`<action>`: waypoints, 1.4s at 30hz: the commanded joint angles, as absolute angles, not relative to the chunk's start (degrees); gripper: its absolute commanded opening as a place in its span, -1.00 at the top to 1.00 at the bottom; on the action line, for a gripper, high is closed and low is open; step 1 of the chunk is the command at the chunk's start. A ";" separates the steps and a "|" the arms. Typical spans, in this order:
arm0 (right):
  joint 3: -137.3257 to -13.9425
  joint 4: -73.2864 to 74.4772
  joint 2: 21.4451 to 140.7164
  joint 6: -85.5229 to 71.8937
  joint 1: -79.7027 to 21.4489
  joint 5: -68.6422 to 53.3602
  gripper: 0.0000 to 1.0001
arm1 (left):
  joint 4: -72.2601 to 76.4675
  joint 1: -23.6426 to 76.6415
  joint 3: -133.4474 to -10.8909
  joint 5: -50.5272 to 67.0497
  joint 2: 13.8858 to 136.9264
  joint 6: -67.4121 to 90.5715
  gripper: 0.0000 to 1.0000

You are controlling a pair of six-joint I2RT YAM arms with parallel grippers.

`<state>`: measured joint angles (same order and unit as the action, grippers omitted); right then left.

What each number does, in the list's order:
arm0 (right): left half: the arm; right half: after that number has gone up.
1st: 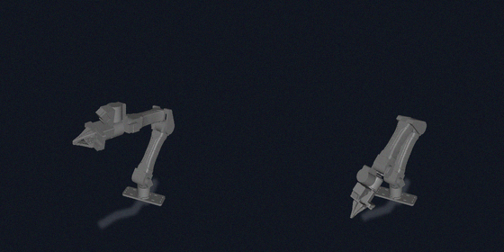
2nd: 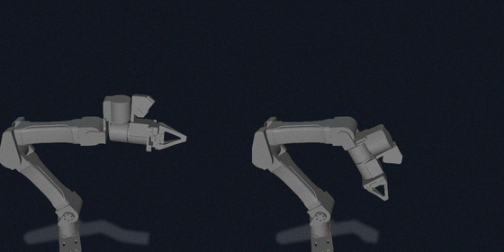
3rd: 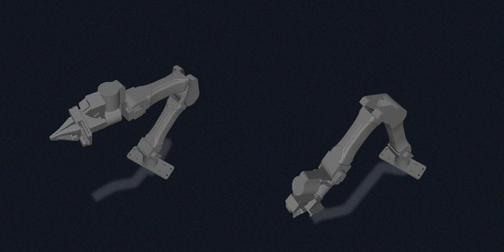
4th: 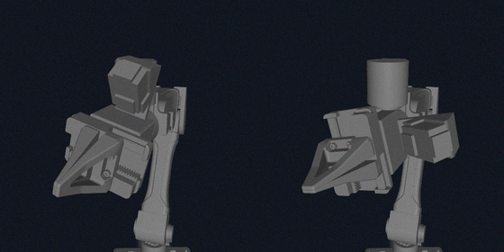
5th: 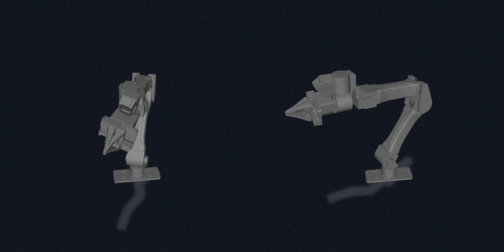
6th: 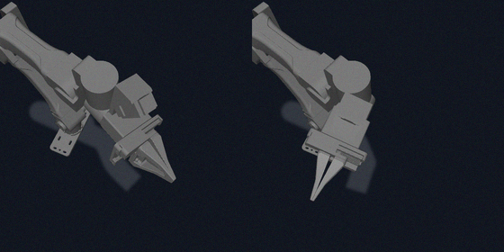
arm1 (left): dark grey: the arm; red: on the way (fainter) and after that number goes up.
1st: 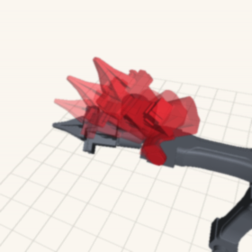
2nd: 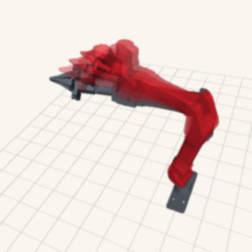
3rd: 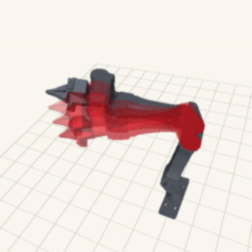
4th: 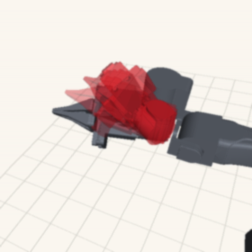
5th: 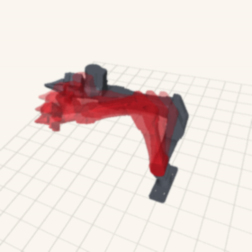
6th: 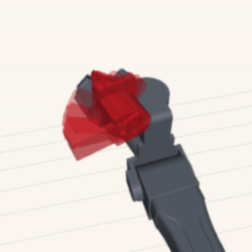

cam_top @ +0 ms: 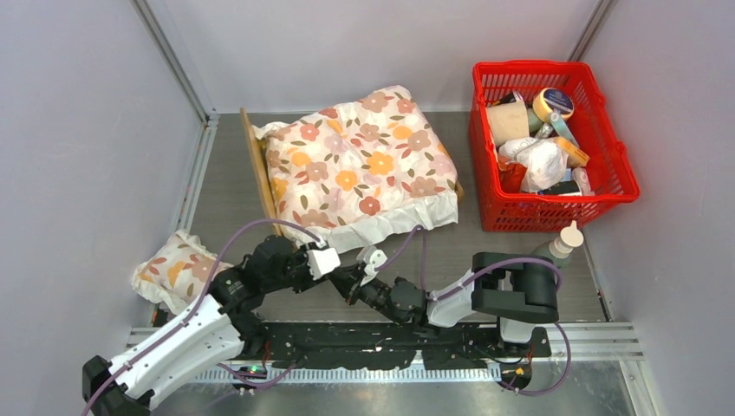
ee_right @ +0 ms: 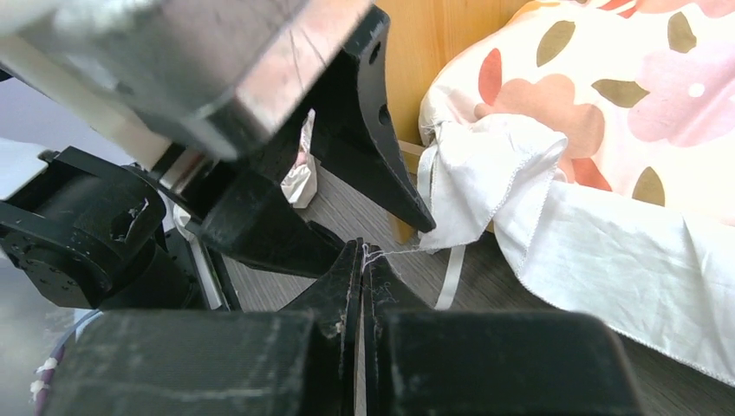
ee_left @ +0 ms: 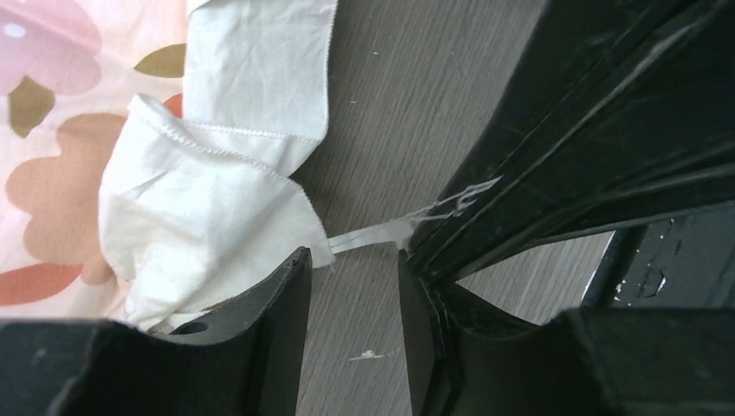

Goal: Set up the pet bed
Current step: Tie the ropes to the bed frame.

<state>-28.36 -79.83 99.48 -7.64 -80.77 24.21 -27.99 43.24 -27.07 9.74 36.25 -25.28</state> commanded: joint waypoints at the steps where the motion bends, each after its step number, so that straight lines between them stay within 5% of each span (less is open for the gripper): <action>1: -26.23 -83.34 97.14 -12.54 -80.68 26.75 0.88 | -24.28 43.37 -26.60 5.38 31.41 -20.51 0.08; 5: -23.48 -80.66 94.47 -16.44 -80.71 28.88 0.71 | -20.21 43.33 -27.28 -8.30 28.44 -4.07 0.03; 9: -21.97 -76.71 92.57 -19.39 -80.68 29.46 0.65 | -24.75 43.33 -30.20 0.92 30.17 -1.73 -0.02; 12: -22.86 -69.27 91.58 -23.18 -81.07 26.36 0.34 | -28.32 43.26 -33.21 -9.51 31.73 19.12 0.04; 16: -20.19 -66.24 90.25 -24.91 -84.57 30.30 0.22 | -37.75 43.07 -38.94 -4.00 36.35 30.13 0.05; 19: -21.69 -57.62 88.16 -26.75 -84.89 33.96 0.13 | -43.89 43.02 -41.55 -11.78 36.11 36.10 -0.02; 27: -32.94 -56.98 97.14 -21.43 -83.73 35.50 -0.03 | -47.83 36.63 -49.10 -26.49 30.30 26.94 -0.30; 42: -53.92 -53.65 115.22 -18.06 -77.39 35.88 -0.10 | -46.67 21.64 -47.19 -14.53 31.40 24.21 -0.34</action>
